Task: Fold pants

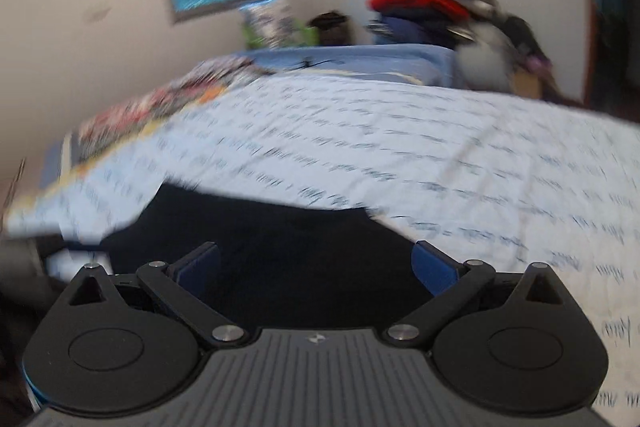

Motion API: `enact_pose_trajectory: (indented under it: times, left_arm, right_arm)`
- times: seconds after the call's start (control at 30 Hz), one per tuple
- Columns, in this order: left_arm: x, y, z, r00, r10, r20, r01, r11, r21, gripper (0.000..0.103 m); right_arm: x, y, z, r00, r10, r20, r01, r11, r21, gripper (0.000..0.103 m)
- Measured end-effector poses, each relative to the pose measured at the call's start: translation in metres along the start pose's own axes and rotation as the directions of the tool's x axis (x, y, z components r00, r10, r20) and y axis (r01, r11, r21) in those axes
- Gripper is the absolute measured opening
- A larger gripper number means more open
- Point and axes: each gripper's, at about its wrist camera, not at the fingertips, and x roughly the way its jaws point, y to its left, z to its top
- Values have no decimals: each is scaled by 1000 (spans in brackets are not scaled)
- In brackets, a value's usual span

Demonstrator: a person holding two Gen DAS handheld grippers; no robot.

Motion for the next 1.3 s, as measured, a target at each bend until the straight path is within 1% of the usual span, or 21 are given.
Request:
enact_pose_trajectory:
  times: [0.03, 0.07, 0.1, 0.2, 0.27, 0.3, 0.37, 0.4, 0.47, 0.53, 0.67, 0.73, 0.83, 0.93, 1.13, 1.17, 1.23, 1.3]
  left_arm:
    - [-6, 18, -2, 999, 43, 2, -43, 998, -36, 96]
    - [-11, 35, -3, 996, 86, 2, -86, 994, -75, 96]
    - [-16, 51, -5, 993, 121, 1, -120, 986, -115, 96]
    - [-30, 90, -10, 981, 193, -3, -188, 954, -232, 96]
    - [-37, 110, -12, 978, 206, -14, -200, 931, -306, 96]
    - [-38, 118, -14, 978, 207, -25, -203, 918, -340, 96]
    - [-38, 129, -18, 978, 204, -50, -207, 896, -392, 96]
    - [-38, 133, -19, 980, 191, -58, -198, 892, -406, 96]
    - [-37, 134, -22, 983, 173, -63, -184, 891, -414, 96]
    - [-36, 131, -24, 986, 159, -59, -169, 900, -402, 96]
    - [-30, 131, -25, 989, 137, -56, -148, 906, -397, 96]
    - [-31, 134, -25, 989, 138, -54, -148, 902, -406, 96]
    - [-38, 144, -27, 989, 141, -41, -144, 890, -432, 96]
    - [-44, 152, -30, 989, 145, -43, -149, 885, -442, 96]
    - [-43, 163, -34, 987, 145, -63, -158, 880, -449, 96]
    - [-42, 164, -34, 988, 141, -64, -155, 879, -451, 96]
    - [-42, 165, -34, 989, 136, -65, -151, 878, -454, 96]
    - [-43, 165, -33, 990, 131, -60, -144, 882, -448, 96]
  right_arm:
    - [-12, 1, -19, 1000, 18, -18, -19, 999, -34, 103]
    - [-33, -5, -40, 999, 40, -31, -42, 997, -57, 103]
    - [-25, -8, -51, 997, 61, -42, -64, 996, -70, 103]
    - [6, 18, -49, 992, 102, -67, -109, 989, -103, 103]
    - [30, 33, -45, 990, 116, -84, -127, 981, -144, 103]
    - [42, 43, -43, 990, 110, -83, -123, 977, -175, 103]
    - [62, 66, -38, 994, 82, -75, -99, 957, -273, 103]
    - [71, 78, -37, 996, 59, -65, -78, 940, -331, 103]
    - [89, 101, -39, 999, 16, -28, -27, 899, -438, 103]
    - [107, 122, -42, 1000, -2, -20, -9, 853, -522, 103]
    - [149, 159, -33, 1000, 21, -23, -30, 797, -603, 103]
    - [179, 174, -24, 1000, 1, -12, -8, 774, -633, 103]
    - [225, 190, -11, 999, -47, -6, 31, 753, -657, 103]
    - [255, 203, -3, 998, -52, -19, 25, 726, -687, 102]
    - [287, 216, 4, 998, -61, 10, 49, 672, -739, 102]
    - [291, 217, 4, 997, -70, 21, 62, 662, -747, 102]
    - [296, 218, 7, 992, -114, 58, 118, 646, -754, 102]
    - [296, 218, 8, 989, -130, 65, 133, 633, -763, 102]
